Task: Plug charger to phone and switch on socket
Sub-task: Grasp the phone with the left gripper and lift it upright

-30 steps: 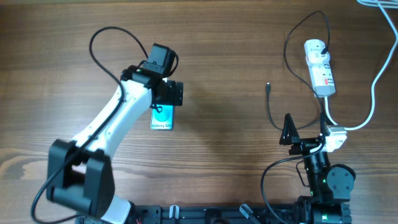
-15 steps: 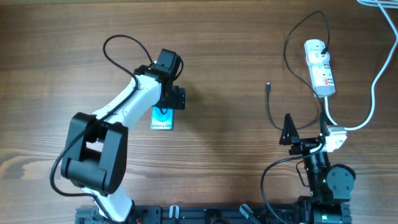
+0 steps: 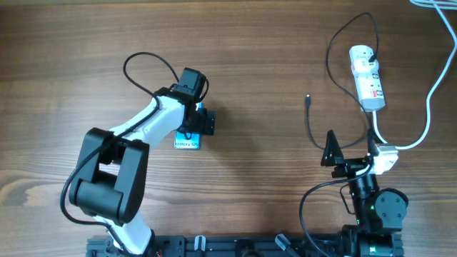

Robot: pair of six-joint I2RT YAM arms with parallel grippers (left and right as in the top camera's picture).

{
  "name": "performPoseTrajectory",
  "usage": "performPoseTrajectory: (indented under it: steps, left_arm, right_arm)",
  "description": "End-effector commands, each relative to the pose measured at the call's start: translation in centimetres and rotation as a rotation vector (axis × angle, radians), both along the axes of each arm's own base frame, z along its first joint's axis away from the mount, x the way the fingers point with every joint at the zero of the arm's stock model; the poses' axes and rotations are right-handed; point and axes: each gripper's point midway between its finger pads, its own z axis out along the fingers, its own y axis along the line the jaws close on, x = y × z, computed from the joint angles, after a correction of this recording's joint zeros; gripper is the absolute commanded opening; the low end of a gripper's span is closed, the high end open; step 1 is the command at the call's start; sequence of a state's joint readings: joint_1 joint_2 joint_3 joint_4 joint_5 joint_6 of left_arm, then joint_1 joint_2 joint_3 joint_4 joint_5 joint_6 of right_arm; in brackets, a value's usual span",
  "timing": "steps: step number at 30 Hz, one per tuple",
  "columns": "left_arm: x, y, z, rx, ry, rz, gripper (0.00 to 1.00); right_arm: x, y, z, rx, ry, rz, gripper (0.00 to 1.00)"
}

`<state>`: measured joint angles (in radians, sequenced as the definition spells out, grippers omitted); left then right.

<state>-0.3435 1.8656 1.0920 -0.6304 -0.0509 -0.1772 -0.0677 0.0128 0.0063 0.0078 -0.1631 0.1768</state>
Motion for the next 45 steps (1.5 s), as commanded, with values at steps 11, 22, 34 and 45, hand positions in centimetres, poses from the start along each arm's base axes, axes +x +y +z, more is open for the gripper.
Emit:
performPoseTrajectory:
  steps: [11,22,34,45]
  left_arm:
    - [-2.5,2.2,-2.9,-0.007,0.102,0.04,0.94]
    - [-2.7,2.2,-2.9,-0.004,0.109,0.04,0.5]
    - [-1.3,1.8,-0.6,-0.011,0.089,0.04,0.45]
    - [0.7,0.6,4.3,-0.063,0.068,0.1,0.43]
  right_arm:
    - [0.0,-0.2,0.2,-0.019,-0.012,-0.014,1.0]
    - [0.0,-0.2,0.2,-0.019,-0.012,-0.014,1.0]
    - [0.0,-0.2,0.2,-0.019,-0.012,-0.014,0.99]
    - [0.0,-0.2,0.2,-0.019,-0.012,-0.014,1.0]
